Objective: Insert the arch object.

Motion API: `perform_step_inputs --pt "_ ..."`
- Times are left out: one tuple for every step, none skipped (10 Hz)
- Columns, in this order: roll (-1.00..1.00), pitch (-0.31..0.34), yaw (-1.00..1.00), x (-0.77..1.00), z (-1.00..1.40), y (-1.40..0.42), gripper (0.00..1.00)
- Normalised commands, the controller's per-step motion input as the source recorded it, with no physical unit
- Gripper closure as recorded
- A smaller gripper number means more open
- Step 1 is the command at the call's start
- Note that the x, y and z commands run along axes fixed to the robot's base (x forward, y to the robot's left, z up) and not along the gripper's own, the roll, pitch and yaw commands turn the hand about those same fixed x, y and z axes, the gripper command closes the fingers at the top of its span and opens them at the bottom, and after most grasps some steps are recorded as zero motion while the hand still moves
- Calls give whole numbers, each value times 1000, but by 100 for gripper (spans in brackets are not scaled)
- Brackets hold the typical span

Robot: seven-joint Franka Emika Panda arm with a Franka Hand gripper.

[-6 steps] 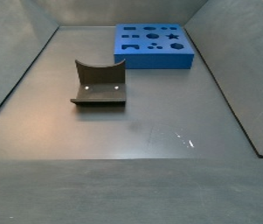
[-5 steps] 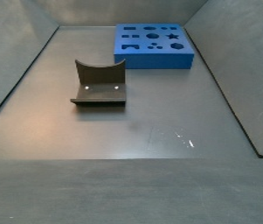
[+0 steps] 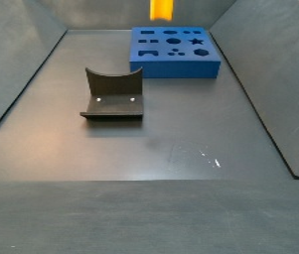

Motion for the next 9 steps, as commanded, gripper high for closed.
perform_step_inputs --pt "-107 -213 -126 217 -720 0 100" --pt "-66 -171 -249 334 -817 -120 100" --pt "0 -43 -163 363 -634 0 100" --pt "79 0 0 340 -474 31 100" --pt "20 -150 0 260 -443 69 100" --pt "66 -113 0 297 -394 71 100" --pt "111 -60 0 160 -351 89 100" --pt "117 -9 0 0 -263 109 100" --pt "119 0 0 -14 -217 91 100"
